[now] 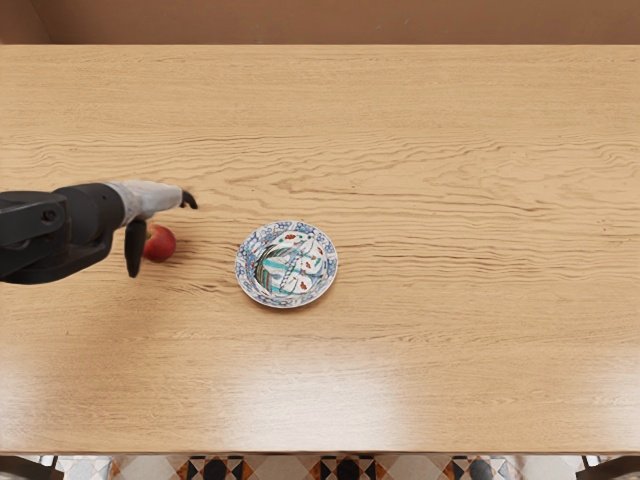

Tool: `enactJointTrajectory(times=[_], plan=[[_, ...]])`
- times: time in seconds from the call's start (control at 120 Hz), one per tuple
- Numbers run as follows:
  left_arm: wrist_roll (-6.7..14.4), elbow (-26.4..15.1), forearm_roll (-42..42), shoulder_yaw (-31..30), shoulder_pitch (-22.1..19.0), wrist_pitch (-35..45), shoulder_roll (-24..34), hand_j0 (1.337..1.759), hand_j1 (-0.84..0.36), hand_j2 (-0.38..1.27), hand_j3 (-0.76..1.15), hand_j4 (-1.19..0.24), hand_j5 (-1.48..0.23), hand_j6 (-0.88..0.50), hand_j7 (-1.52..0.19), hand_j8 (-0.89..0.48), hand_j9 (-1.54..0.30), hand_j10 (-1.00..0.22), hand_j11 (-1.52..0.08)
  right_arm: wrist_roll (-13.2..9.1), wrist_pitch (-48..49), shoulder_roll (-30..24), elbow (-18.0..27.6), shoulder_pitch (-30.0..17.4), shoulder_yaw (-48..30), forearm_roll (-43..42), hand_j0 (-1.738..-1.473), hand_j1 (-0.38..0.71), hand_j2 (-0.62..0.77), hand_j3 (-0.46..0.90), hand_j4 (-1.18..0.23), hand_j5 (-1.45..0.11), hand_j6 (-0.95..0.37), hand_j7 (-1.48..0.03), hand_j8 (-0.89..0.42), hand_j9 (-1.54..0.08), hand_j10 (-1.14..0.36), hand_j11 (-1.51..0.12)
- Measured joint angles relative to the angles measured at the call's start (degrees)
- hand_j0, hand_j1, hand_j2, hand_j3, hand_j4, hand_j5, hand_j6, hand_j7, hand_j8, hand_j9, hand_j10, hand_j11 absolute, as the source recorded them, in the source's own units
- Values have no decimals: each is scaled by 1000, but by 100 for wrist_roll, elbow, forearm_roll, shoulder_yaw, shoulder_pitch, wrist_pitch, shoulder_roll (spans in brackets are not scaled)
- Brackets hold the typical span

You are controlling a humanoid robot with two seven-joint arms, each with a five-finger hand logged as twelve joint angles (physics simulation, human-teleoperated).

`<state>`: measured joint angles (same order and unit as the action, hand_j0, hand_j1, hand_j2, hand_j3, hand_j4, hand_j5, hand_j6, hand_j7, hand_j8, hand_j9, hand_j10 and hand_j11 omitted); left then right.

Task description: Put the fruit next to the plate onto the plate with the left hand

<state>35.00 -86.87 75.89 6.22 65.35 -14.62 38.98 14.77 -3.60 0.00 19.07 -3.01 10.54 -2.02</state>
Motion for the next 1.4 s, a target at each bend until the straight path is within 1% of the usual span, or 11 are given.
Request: enactJointTrajectory(times=[0.242, 0.383, 0.45, 0.517, 0.708, 0.908, 1.4], plan=[[0, 105, 30, -9, -37, 172, -5, 1658, 77, 49, 0, -233, -297, -234, -297, -234, -297, -232, -297, 0, 0, 0, 0, 0, 0, 0, -1658, -329, -4, 0, -17, -22, -16, -22, -16, -22, -17, -22], [0, 152, 134, -67, -108, 319, -5, 1658, 50, 53, 0, -256, -328, -258, -327, -257, -327, -256, -327, 0, 0, 0, 0, 0, 0, -1, -1658, -329, -4, 0, -17, -22, -16, -22, -16, -22, -17, -22], [0, 175, 180, -76, -204, 357, -14, 1658, 39, 55, 0, -266, -340, -267, -339, -266, -339, -265, -339, 0, 0, 0, 0, 1, 0, 0, -1658, -329, -4, 0, -17, -22, -16, -22, -16, -22, -17, -22], [0, 205, 229, -86, -250, 380, -257, 1658, 27, 57, 0, -275, -352, -277, -352, -276, -352, -275, -352, 0, 0, 0, 0, 0, 0, 0, -1658, -329, -4, 0, -17, -22, -16, -22, -16, -22, -17, -22], [0, 292, 304, -99, -275, 396, -269, 1658, -5, 63, 0, -302, -387, -303, -387, -303, -387, -301, -387, 0, 0, 0, 0, 0, 0, 0, -1658, -329, -4, 0, -17, -22, -16, -22, -16, -22, -17, -22], [0, 309, 428, -97, -380, 464, -260, 1658, -19, 65, 0, -313, -403, -315, -402, -314, -402, -313, -402, 0, 0, 0, 0, 1, 0, 0, -1658, -329, -4, 0, -17, -22, -16, -22, -16, -22, -17, -22], [0, 314, 450, -96, -391, 495, -260, 1658, -118, 82, 0, -395, -509, -396, -509, -396, -509, -395, -509, 0, 0, 0, 0, 1, 0, -1, -1658, -329, -4, 0, -17, -22, -16, -22, -16, -22, -17, -22]])
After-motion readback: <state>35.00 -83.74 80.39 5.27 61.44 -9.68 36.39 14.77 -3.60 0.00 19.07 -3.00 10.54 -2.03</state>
